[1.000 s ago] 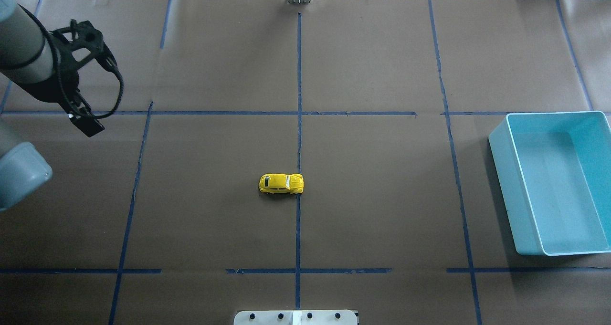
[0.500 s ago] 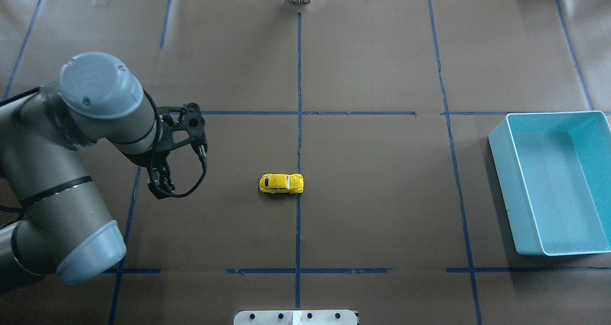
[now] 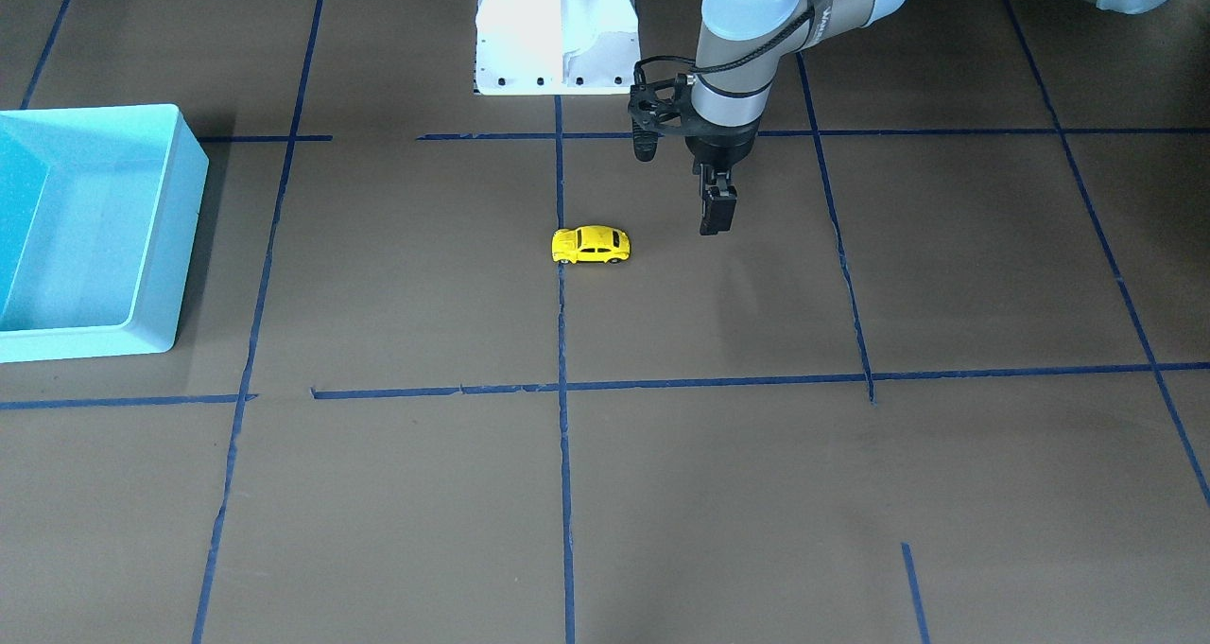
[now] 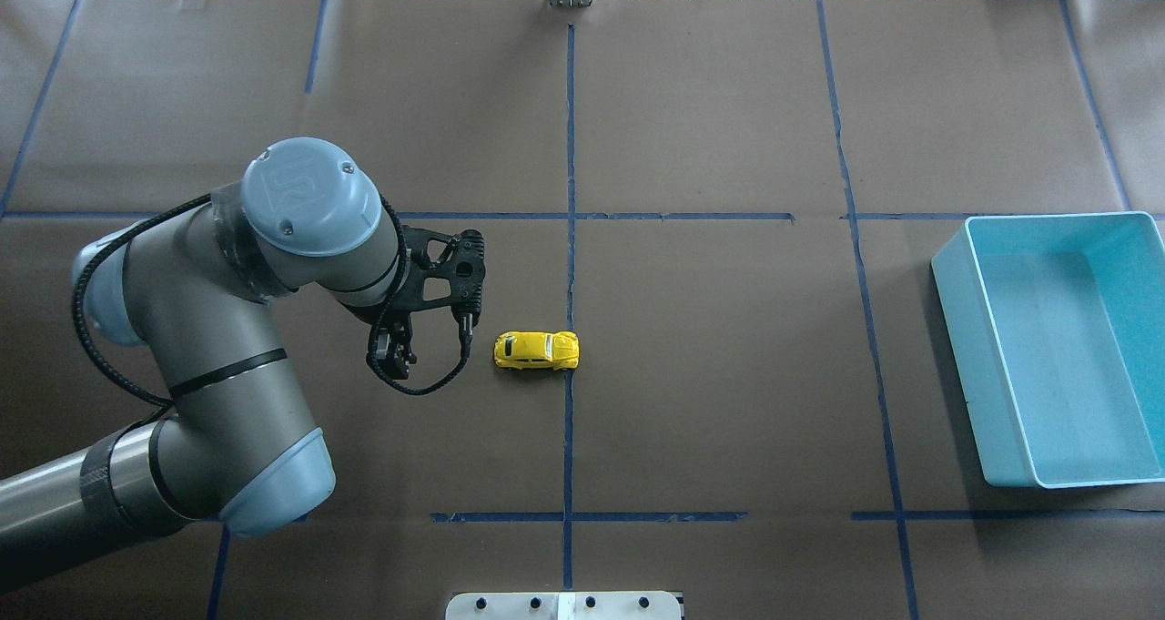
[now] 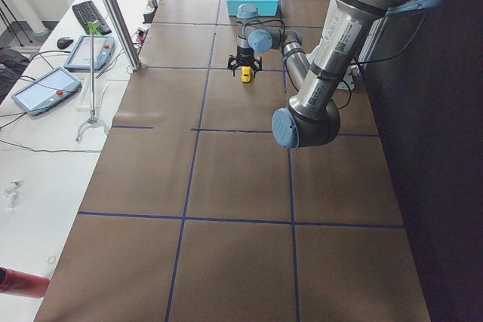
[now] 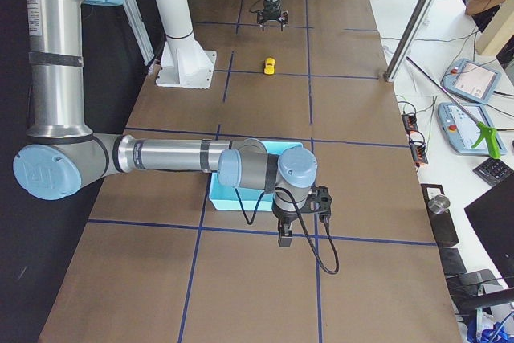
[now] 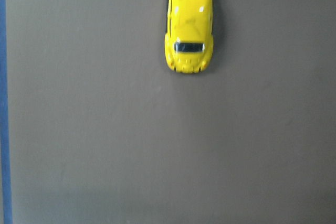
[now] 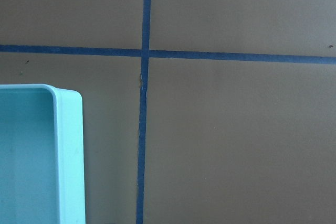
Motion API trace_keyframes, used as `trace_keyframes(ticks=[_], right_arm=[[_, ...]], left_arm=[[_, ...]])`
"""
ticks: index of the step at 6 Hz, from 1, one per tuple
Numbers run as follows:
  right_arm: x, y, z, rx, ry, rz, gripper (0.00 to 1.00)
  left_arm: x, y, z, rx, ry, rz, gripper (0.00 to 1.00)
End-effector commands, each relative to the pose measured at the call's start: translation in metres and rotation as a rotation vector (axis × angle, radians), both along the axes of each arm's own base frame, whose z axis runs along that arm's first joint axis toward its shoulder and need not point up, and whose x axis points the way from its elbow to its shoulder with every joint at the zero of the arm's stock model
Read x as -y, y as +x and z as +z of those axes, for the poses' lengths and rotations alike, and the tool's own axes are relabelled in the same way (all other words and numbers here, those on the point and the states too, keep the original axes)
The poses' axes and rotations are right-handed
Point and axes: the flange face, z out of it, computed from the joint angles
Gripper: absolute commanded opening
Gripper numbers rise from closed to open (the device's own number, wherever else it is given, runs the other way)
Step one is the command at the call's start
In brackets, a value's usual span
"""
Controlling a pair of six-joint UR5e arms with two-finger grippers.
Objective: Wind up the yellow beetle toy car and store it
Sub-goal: 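Reach the left gripper over the yellow beetle toy car, then lower the left gripper and press down onto the yellow car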
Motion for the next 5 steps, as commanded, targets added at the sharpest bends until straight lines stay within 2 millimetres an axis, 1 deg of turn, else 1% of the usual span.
trace_keyframes(ticks=[1, 2, 3, 4, 5], right_arm=[[0.000, 0.000, 0.001, -0.001, -0.002, 0.000, 1.00], [0.000, 0.000, 0.001, -0.001, -0.002, 0.000, 1.00], [0.000, 0.000, 0.001, -0.001, -0.002, 0.000, 1.00], [0.000, 0.000, 0.001, -0.001, -0.002, 0.000, 1.00], [0.000, 0.000, 0.003, -0.001, -0.007, 0.000, 1.00]], left_arm=[[-0.005, 0.046, -0.017, -0.026, -0.021, 0.007, 1.00], [-0.008, 0.071, -0.022, -0.041, -0.037, 0.007, 1.00], [0.005, 0.095, -0.028, -0.018, -0.044, 0.011, 1.00], [0.010, 0.108, -0.027, -0.021, -0.041, 0.016, 1.00], [0.012, 0.114, -0.024, -0.034, -0.034, 0.016, 1.00]])
